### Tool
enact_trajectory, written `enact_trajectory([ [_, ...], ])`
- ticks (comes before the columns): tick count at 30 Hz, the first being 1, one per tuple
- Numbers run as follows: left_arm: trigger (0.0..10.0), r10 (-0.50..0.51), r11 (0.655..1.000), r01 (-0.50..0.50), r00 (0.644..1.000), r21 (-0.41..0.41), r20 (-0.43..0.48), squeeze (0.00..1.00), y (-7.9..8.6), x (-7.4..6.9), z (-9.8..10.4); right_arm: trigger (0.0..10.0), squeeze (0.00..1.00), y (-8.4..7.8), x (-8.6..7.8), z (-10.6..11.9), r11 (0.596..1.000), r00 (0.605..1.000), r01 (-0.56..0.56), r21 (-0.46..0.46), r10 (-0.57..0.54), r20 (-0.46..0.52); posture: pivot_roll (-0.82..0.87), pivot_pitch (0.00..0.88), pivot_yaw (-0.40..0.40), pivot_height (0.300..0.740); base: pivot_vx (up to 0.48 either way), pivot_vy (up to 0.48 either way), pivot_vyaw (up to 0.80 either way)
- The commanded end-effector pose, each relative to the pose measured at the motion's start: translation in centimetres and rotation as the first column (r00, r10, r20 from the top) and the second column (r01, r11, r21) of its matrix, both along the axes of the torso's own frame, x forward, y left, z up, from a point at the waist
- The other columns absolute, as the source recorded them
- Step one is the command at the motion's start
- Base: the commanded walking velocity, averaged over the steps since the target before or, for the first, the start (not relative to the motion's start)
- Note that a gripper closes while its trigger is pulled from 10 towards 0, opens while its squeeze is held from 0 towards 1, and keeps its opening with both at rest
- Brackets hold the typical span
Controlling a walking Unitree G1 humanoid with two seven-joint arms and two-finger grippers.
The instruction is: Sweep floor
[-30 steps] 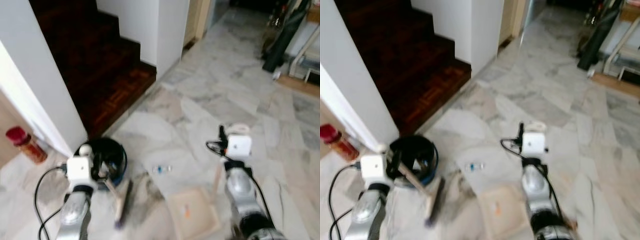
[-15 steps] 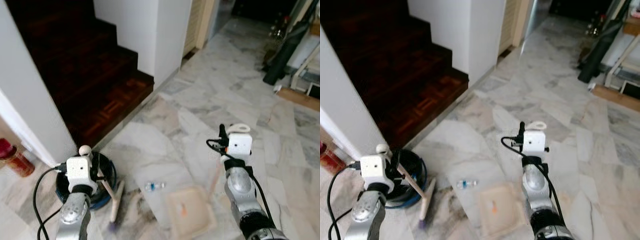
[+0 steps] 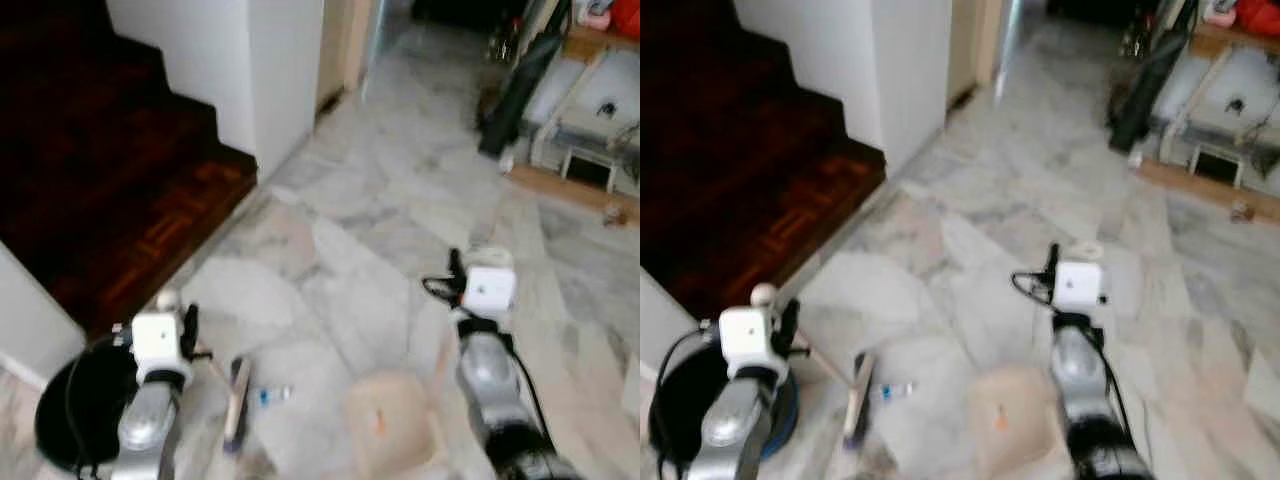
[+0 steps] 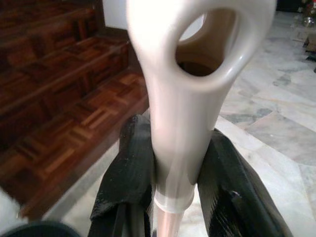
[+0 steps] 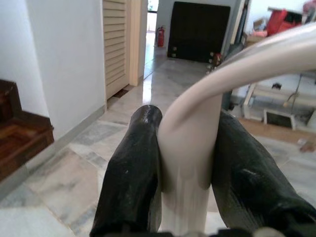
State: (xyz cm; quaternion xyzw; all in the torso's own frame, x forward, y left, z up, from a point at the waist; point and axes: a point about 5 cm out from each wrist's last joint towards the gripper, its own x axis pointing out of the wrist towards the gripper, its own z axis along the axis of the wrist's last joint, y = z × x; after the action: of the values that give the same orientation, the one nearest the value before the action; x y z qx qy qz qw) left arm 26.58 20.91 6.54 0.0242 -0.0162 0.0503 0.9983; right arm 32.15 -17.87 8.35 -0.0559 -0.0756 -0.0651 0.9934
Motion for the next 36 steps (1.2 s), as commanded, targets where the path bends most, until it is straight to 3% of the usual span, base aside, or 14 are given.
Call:
enact_trajectory([
  [1,10.0,0.005,1.0,-0.005,1.0,0.008,-0.004,0.0,0.0,-0.2,-0.1,10.0,0.0,-0.9,0.1,0.7,1.0,0.999,0.02,-0.011,-0.02,0.033,0.11,0.106,-0.041,0.74,0.401,0.0,0.0],
  [10,10.0,0.001,1.0,-0.001,1.0,0.015,0.0,0.0,0.0,-0.3,0.0,10.0,0.0,-0.7,0.1,0.7,1.0,0.999,0.018,-0.021,-0.017,0.032,0.11,0.11,-0.043,0.74,0.377,0.0,0.0],
  [36,10.0,-0.005,1.0,0.005,1.0,-0.004,-0.007,0.0,-0.3,-0.5,-0.2,10.0,0.0,0.5,0.5,0.7,1.0,1.0,0.001,0.004,-0.001,0.03,0.11,0.095,-0.046,0.74,0.0,0.016,0.0],
])
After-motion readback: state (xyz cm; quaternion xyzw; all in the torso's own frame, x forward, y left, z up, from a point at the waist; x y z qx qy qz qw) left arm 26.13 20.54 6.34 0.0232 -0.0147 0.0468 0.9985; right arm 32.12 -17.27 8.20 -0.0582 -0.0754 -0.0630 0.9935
